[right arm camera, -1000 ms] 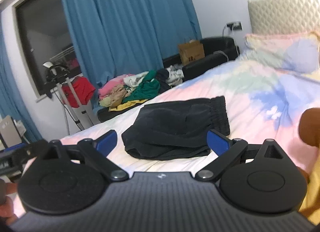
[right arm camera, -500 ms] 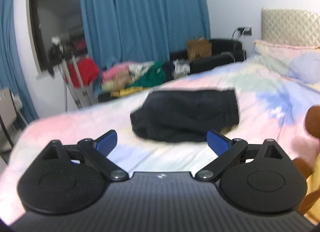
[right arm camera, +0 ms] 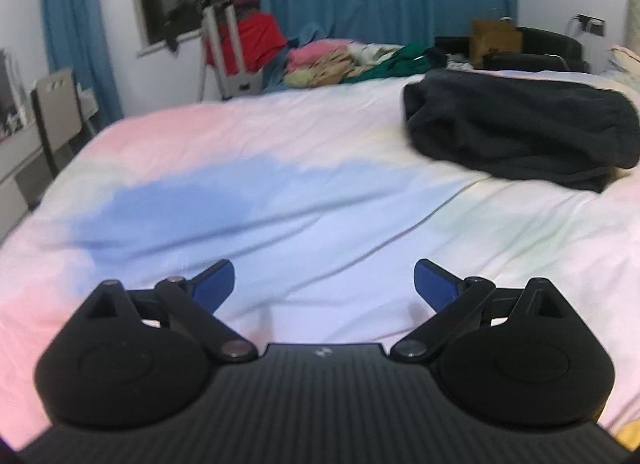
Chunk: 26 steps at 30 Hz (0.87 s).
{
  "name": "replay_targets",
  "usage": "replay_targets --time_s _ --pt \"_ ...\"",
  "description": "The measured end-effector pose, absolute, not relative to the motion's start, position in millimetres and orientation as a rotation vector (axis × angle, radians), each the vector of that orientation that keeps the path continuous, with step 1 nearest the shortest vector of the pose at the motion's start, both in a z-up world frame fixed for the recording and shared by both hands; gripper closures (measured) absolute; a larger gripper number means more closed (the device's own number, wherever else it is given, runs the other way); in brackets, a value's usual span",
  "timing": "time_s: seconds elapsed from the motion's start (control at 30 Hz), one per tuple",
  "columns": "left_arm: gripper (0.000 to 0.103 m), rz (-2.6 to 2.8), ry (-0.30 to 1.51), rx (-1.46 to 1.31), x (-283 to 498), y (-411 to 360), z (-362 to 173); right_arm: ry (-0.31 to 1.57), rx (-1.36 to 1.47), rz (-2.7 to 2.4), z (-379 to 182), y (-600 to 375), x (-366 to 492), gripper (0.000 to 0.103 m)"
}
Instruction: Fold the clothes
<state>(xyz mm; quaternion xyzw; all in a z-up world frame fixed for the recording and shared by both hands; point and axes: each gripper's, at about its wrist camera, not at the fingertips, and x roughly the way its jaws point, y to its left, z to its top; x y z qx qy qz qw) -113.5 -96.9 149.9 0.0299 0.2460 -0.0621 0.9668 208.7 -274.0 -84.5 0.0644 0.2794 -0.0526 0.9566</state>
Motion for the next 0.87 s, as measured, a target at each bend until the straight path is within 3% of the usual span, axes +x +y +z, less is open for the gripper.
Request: replay_targets --time_s 0.33,0.87 --pt "0.0 -0.148 0.577 0.119 -123 -167 108 0.574 0.111 -0.062 -99 -262 208 0.005" --pt "0.0 -0.15 0.595 0.144 -116 -178 94 0.561 0.119 -0.07 -97 -261 207 0.005"
